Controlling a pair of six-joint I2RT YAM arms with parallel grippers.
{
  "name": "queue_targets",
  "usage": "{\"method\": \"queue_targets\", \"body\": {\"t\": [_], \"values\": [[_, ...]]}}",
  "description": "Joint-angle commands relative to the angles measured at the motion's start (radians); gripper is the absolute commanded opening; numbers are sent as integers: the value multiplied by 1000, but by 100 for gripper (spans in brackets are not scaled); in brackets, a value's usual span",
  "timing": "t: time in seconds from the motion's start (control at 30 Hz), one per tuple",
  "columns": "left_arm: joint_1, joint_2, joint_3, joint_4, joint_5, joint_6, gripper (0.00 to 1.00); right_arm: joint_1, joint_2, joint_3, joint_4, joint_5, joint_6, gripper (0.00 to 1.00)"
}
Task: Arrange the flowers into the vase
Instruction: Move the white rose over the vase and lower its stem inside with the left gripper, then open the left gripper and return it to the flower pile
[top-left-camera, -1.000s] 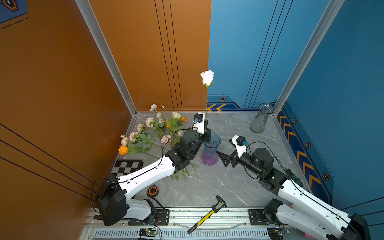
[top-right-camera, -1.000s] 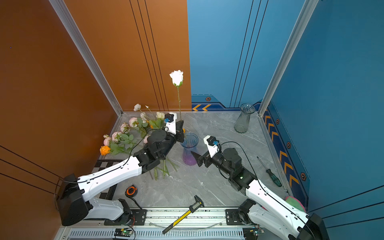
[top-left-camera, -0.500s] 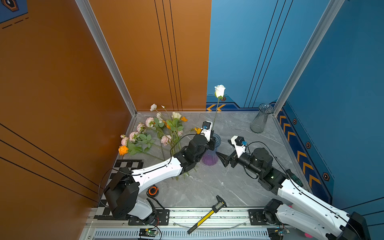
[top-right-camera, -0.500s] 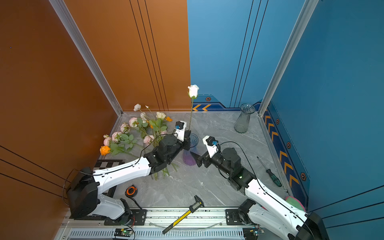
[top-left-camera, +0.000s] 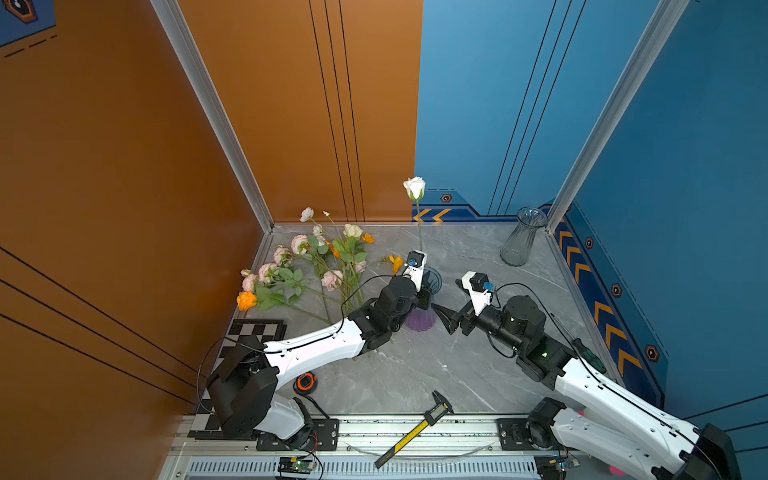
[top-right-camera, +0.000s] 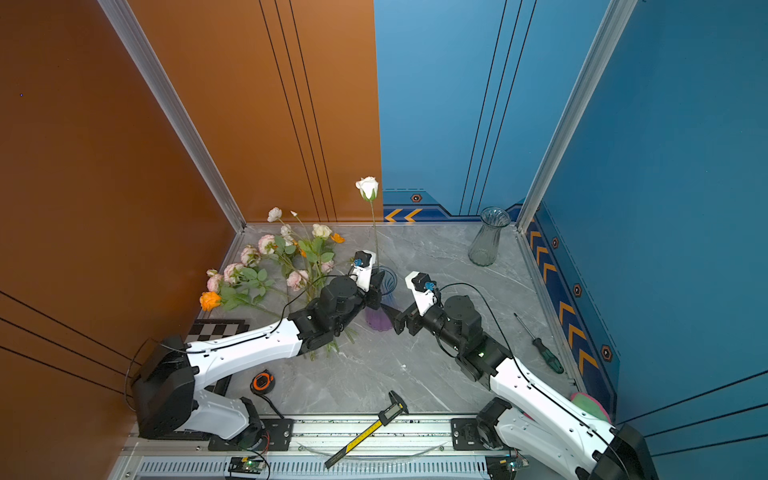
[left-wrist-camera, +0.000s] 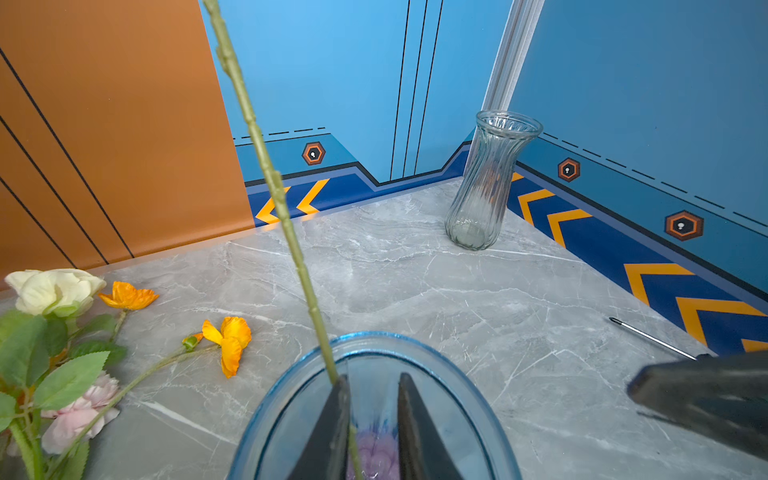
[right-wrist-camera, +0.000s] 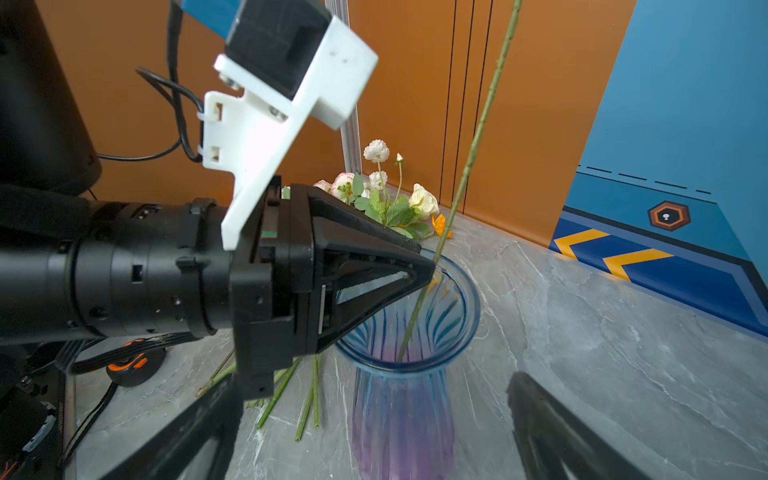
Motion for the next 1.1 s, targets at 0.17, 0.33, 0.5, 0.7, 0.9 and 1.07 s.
{"method": "queue_targets", "body": {"t": [0.17,0.33,0.5,0.7,0.9,1.07], "values": [[-9,-110,4,-75,-41,31,34,13,-10,-14,28,-32,-29,100],[34,-171,26,-239,-134,-30,36,80,-17,-11,16,-10,-82,100],[140,-226,16,-420,-133,-164,37,146,-12,-7,5,14,-142,100],[456,-240,-52,-655,117,-504,38,258,16,1,12,-67,-232,100],[659,-190,-172,-645,302,-654,34,358,137,23,40,-91,-265,100],[722,-104,-230,-502,388,-726,32,391,178,20,68,-83,-277,100]]}}
